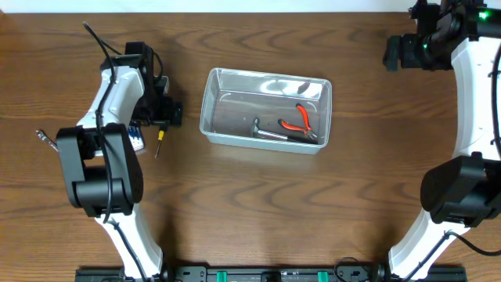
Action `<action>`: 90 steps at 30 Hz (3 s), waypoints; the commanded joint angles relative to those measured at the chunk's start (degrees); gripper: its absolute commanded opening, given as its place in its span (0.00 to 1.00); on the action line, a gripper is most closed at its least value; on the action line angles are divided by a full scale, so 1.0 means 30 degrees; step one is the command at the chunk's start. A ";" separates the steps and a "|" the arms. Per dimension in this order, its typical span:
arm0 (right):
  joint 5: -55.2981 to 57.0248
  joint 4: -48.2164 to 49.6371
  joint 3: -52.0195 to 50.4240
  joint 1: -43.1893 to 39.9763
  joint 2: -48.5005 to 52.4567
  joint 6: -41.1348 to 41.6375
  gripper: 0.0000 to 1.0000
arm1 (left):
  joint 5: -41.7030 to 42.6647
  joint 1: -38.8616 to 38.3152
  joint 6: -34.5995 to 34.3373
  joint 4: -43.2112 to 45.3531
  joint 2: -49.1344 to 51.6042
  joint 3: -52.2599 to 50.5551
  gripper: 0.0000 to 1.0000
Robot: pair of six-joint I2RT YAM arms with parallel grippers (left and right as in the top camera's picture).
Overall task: Pack container
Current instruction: 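Retract the right arm and move the left gripper over the screwdriver, then grasp the black-yellow screwdriver handle with the left gripper, then carry the screwdriver into the container and release it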
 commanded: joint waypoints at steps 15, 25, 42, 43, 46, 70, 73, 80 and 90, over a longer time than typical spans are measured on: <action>-0.0138 -0.0248 0.0036 -0.0182 0.0073 0.0044 0.99 | 0.0058 -0.0036 0.3854 0.1253 0.1566 -0.0051 0.98; -0.0146 -0.0386 0.0036 -0.0182 0.0073 -0.0379 0.99 | 0.0073 -0.0044 0.3832 0.1967 0.2259 -0.0073 0.98; -0.0138 -0.0568 0.0036 -0.0182 0.0073 -0.0393 0.99 | 0.0058 -0.0044 0.2623 0.1676 0.2302 -0.0073 0.73; -0.0138 -0.0568 0.0036 -0.0182 0.0073 -0.0386 0.99 | 0.0058 -0.0044 0.2390 0.1676 0.2302 -0.0073 0.68; -0.0138 -0.0597 0.0036 -0.0182 0.0073 -0.0393 0.99 | 0.0058 -0.0044 0.1960 0.1676 0.2302 -0.0073 0.63; -0.0138 -0.0590 0.0036 -0.0182 0.0073 -0.0386 0.99 | 0.0044 -0.0044 0.1821 0.1603 0.2302 -0.0073 0.12; -0.0146 -0.0597 0.0036 -0.0182 0.0073 -0.0386 0.99 | -0.0051 -0.0044 0.1821 0.1603 0.2288 -0.0066 0.07; -0.0146 -0.0597 0.0036 -0.0182 0.0073 -0.0372 0.99 | -0.2215 -0.0044 0.0663 0.0969 0.1552 0.0284 0.06; -0.0146 -0.0583 0.0036 -0.0182 0.0073 -0.0372 0.99 | -0.2025 -0.1617 0.1603 -0.3206 -0.3563 0.6033 0.06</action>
